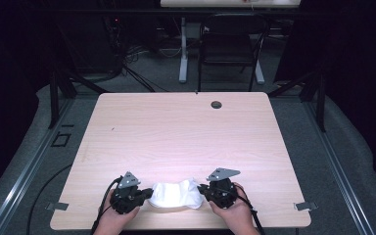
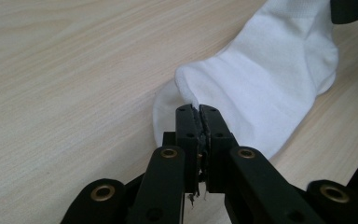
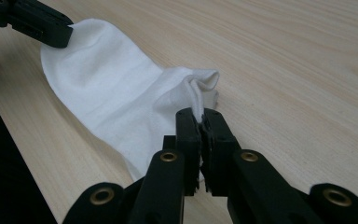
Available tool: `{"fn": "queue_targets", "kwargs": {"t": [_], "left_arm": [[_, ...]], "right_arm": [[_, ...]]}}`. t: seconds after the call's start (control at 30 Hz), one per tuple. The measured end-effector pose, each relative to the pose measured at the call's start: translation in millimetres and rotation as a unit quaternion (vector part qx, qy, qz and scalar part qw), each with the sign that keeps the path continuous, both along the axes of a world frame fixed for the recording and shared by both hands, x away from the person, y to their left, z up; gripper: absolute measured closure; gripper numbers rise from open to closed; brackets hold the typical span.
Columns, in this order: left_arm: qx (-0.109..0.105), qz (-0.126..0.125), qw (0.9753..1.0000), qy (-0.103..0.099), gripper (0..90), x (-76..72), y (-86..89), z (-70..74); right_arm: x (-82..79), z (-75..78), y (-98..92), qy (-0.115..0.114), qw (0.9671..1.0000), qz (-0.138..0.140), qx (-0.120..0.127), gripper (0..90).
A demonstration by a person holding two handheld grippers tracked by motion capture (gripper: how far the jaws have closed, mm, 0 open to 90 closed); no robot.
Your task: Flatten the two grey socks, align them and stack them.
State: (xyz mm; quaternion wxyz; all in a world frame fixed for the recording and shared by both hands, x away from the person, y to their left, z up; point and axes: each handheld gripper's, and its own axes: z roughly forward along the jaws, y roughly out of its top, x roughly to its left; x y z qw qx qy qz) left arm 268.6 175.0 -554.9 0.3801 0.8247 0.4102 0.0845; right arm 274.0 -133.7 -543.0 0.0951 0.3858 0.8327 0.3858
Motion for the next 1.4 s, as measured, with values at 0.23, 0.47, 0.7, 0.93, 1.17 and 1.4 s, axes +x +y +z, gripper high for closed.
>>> {"fn": "queue_targets", "kwargs": {"t": [0.23,0.47,0.7,0.93,1.17,1.4], "left_arm": [[0.008,0.000,1.0000,0.002,86.8,2.3,-1.0,-5.1],[0.017,-0.003,0.9998,0.008,85.7,4.1,-2.1,-9.6],[0.014,-0.002,0.9999,0.007,83.3,5.1,-3.0,-11.1],[-0.009,-0.011,0.9995,-0.028,75.5,-0.9,-1.2,5.4],[0.007,-0.044,0.9986,-0.028,70.0,-2.9,-13.8,-3.7],[0.027,-0.047,0.9984,-0.014,66.1,2.0,-15.3,-14.6]], "right_arm": [[1.3,-3.9,0.9,0.006,1.0000,0.000,-0.006,86.0],[4.5,-10.3,2.2,0.012,0.9998,-0.003,-0.015,85.8],[6.1,-16.3,3.4,0.018,0.9996,-0.002,-0.024,81.3],[-2.5,-1.8,-0.1,-0.017,0.9996,-0.020,0.009,73.2],[-9.3,-7.2,21.9,-0.042,0.9982,0.042,0.001,63.4],[-3.2,-22.9,22.1,-0.018,0.9988,0.035,-0.027,61.4]]}}
